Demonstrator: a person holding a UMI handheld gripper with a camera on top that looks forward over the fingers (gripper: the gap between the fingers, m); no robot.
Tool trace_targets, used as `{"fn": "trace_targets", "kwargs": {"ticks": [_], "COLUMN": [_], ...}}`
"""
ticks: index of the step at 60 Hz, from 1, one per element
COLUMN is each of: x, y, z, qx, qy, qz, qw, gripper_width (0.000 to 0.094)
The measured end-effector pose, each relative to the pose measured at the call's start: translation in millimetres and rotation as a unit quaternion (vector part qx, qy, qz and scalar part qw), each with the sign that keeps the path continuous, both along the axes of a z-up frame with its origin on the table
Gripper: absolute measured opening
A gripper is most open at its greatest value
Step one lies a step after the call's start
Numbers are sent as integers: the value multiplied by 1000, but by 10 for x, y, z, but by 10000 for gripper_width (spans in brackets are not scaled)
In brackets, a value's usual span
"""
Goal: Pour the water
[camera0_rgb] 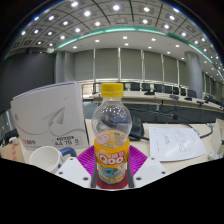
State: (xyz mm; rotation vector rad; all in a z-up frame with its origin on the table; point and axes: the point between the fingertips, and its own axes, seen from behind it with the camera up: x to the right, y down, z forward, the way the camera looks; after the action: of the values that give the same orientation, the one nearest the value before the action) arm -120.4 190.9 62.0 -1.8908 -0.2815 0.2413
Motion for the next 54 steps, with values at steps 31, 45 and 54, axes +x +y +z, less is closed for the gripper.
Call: {"fn": "trace_targets", "kwargs": {"ticks": [31, 45, 54], "x": [80, -70, -180], "y": [-725, -2042, -2835], "z": [542, 1361, 1580], "qx": [-65, -107, -124], "qy": [-79, -69, -72], "qz": [-47, -95, -121], "qw": [994, 987, 982], "gripper_width": [859, 858, 857]}}
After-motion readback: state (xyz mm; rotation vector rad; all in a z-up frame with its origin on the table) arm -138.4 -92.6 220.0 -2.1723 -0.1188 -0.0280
